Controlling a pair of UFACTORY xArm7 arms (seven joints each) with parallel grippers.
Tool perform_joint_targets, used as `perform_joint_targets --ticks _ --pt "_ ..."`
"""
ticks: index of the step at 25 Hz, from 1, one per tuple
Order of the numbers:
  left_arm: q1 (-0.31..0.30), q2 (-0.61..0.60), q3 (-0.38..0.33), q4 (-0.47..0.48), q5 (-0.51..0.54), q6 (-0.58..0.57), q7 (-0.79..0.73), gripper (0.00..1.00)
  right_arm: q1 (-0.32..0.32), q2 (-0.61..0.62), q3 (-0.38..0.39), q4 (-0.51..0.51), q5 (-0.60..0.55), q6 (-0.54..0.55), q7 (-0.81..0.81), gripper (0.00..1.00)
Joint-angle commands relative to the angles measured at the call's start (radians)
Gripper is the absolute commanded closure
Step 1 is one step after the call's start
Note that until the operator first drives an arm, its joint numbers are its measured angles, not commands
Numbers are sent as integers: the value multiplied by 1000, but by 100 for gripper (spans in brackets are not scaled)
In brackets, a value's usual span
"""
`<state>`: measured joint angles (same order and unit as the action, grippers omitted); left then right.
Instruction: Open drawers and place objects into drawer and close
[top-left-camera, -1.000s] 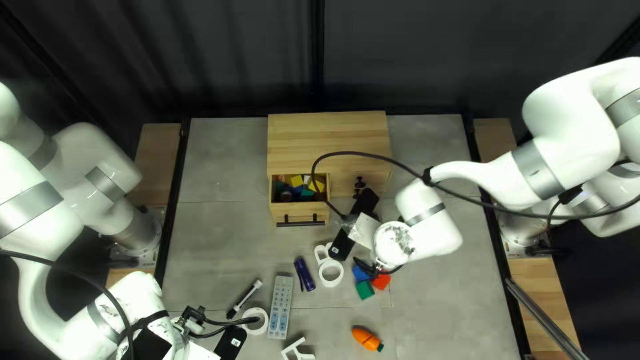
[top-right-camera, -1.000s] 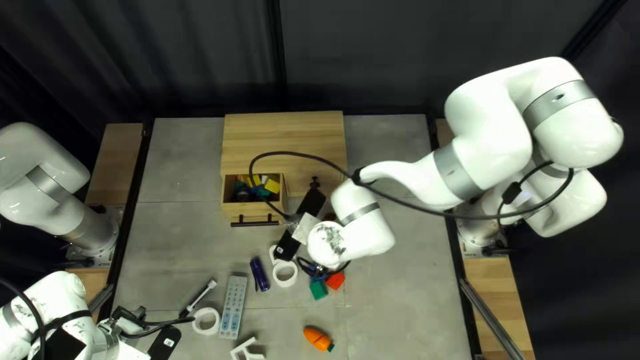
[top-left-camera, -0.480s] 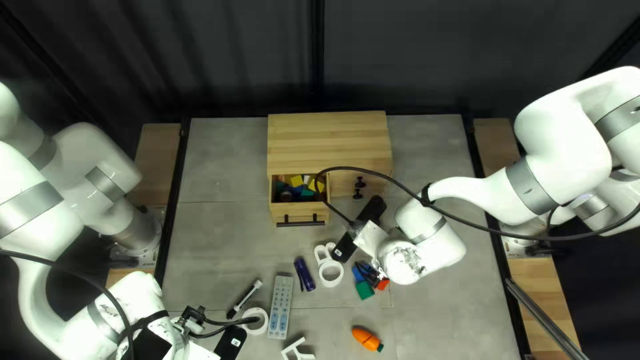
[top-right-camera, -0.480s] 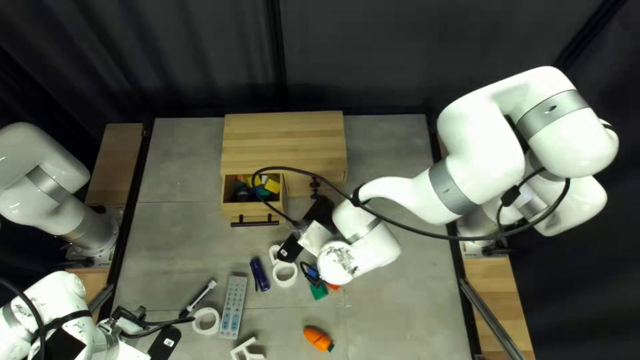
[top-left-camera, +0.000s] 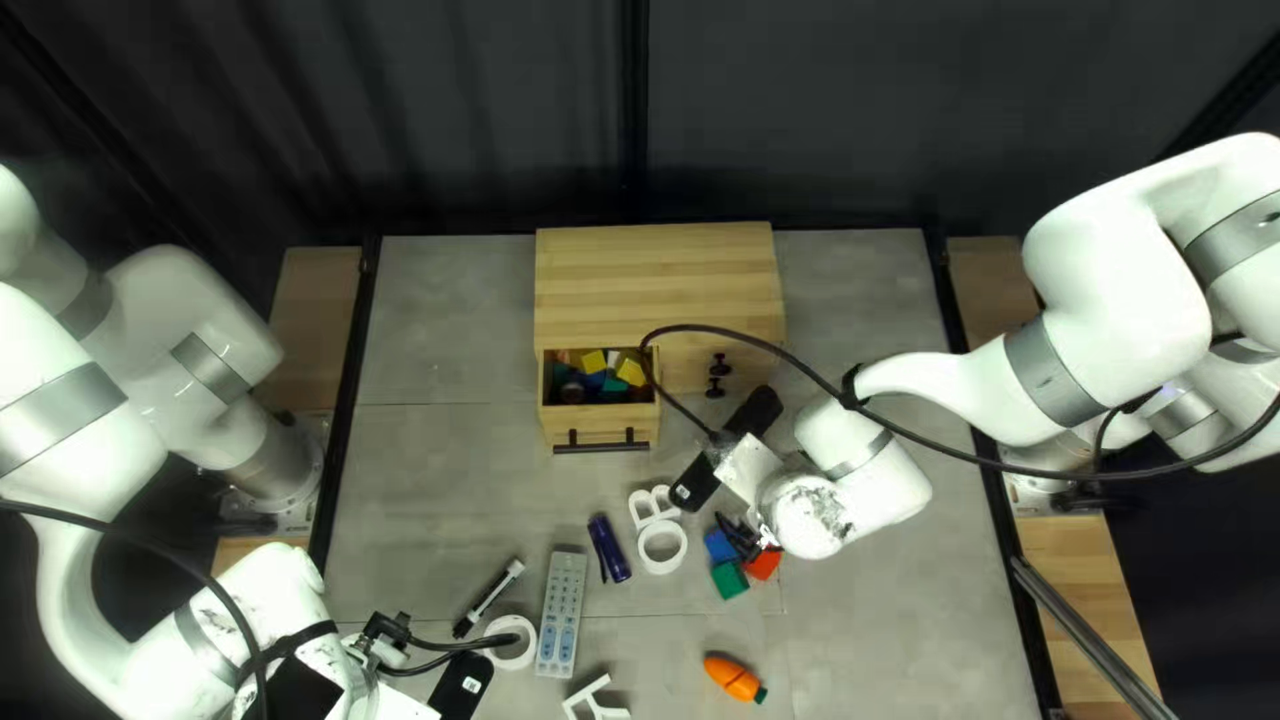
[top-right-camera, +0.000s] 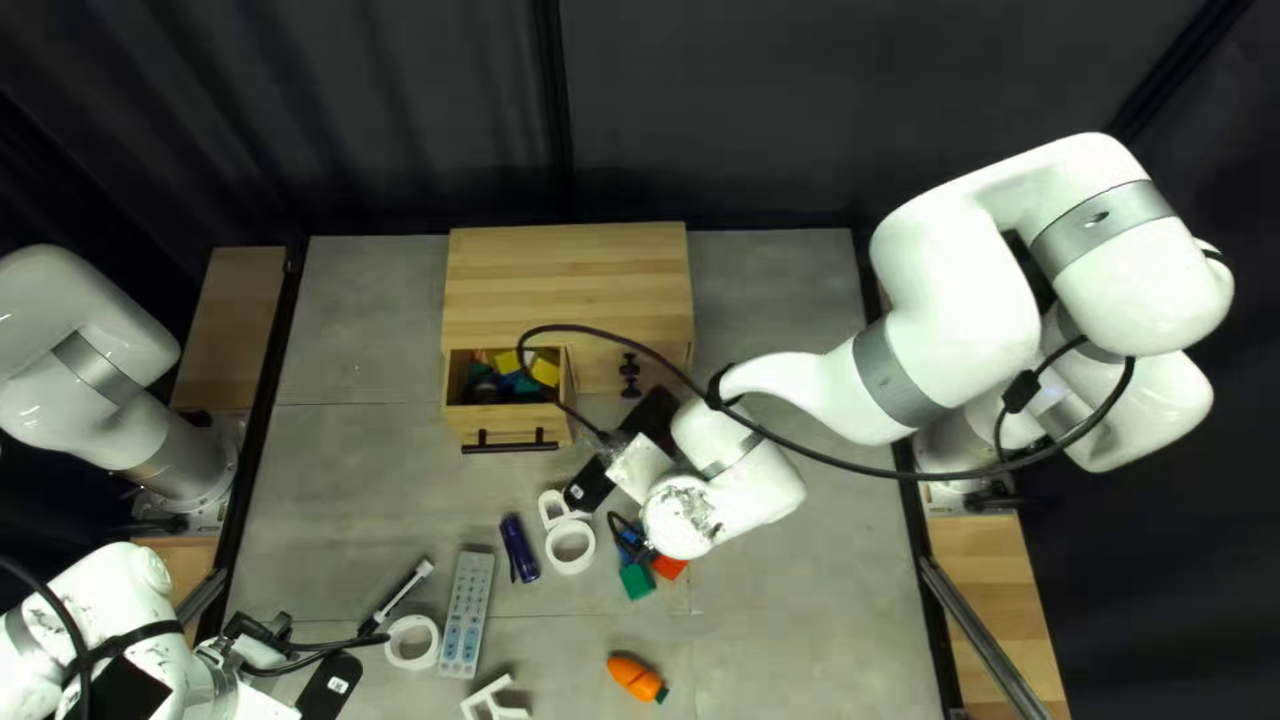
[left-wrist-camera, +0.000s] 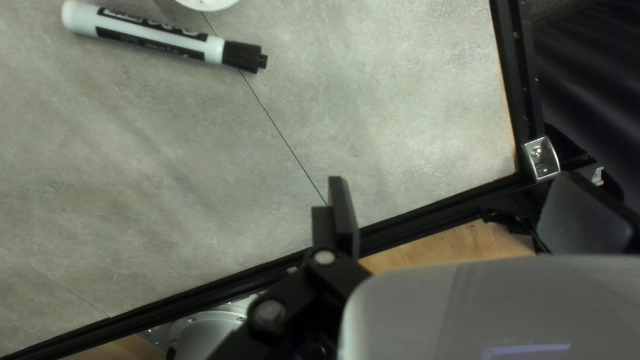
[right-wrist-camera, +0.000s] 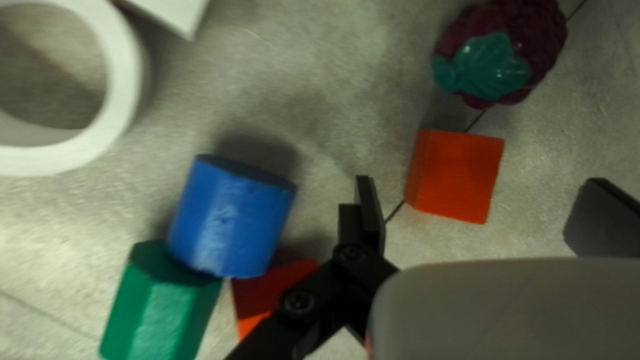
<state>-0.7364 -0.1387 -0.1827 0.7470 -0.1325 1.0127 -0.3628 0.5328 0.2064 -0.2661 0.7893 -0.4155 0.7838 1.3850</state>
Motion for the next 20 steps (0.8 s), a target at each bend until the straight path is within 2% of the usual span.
perform_joint_targets --ticks 1,4,5,6,7,20 --pt "0 0 0 0 0 0 0 0 -8 9 -12 -17 -14 -38 16 0" --pt "0 0 0 0 0 0 0 0 -8 13 -12 -17 -16 -45 22 2" --pt "0 0 0 0 0 0 0 0 -7 13 -12 -16 -17 -45 24 11" --pt "0 0 0 0 0 0 0 0 -5 12 -11 -15 -18 -41 25 96" --pt "0 0 0 0 0 0 0 0 -4 10 -10 -11 -17 -35 23 100" --pt "0 0 0 0 0 0 0 0 46 -39 15 90 -41 153 39 100"
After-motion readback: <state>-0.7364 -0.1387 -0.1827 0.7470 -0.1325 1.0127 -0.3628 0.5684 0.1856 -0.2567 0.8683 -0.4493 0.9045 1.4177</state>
